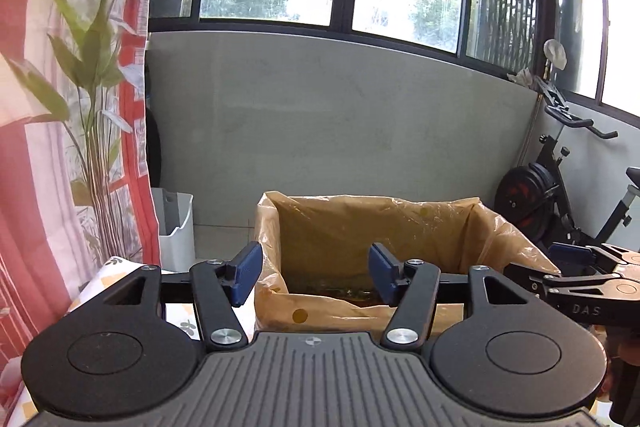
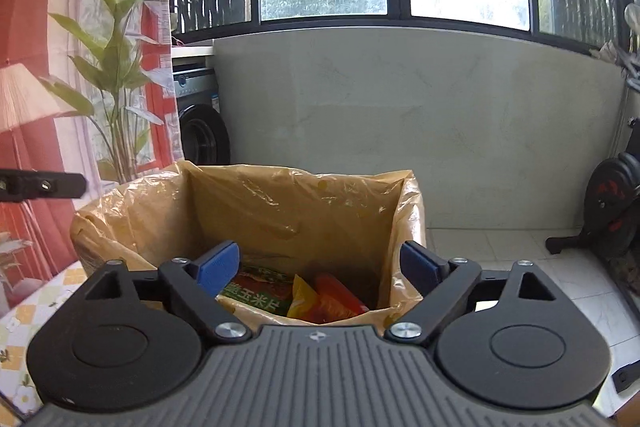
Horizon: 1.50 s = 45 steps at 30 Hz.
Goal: Organize snacks
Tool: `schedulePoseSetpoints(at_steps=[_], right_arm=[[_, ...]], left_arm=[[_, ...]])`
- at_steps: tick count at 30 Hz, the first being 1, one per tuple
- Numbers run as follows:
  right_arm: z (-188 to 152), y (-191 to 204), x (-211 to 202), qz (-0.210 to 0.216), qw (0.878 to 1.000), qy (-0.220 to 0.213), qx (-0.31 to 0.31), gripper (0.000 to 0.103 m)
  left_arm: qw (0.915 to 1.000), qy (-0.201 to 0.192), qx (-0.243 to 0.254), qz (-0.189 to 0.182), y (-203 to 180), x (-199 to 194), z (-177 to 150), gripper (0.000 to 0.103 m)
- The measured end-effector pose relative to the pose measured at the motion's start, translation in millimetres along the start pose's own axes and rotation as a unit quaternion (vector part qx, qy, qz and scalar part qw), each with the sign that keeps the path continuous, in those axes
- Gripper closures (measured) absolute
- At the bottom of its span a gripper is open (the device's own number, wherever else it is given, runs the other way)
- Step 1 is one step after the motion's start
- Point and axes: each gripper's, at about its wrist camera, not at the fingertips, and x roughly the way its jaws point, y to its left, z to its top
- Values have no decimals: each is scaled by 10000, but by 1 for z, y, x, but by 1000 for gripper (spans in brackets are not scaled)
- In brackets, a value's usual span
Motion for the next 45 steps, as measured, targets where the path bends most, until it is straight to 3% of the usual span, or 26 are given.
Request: schedulePoseSetpoints(at_steps=[8, 12, 16, 20, 29, 34, 45], right_arm=[[-18, 8, -41, 442, 9988, -191, 62, 13], [-44, 12, -57, 564, 9984, -28, -99, 13], [-73, 9, -60, 474, 9985, 255, -74, 13], [-100, -6, -50, 226, 9968, 656, 385, 13], [-154, -25, -27, -89, 9776, 1598, 1367, 13], [-174, -24, -19, -321, 9701, 1786, 1614, 7], [-187, -29, -22, -325, 9646, 1638, 2041, 2]], left_arm=[[9998, -37, 165, -97, 7, -40, -10, 35], [9998, -31, 173, -93, 14, -54, -28, 35], [9999, 110, 65, -40, 22, -57, -49, 35], [9996, 265, -80, 71, 30, -51, -66, 35], [9991, 395, -97, 121, 38, -39, -90, 35], [9995, 321, 0, 46, 34, -41, -101, 35], [9991, 423, -54, 17, 39, -38, -119, 36]])
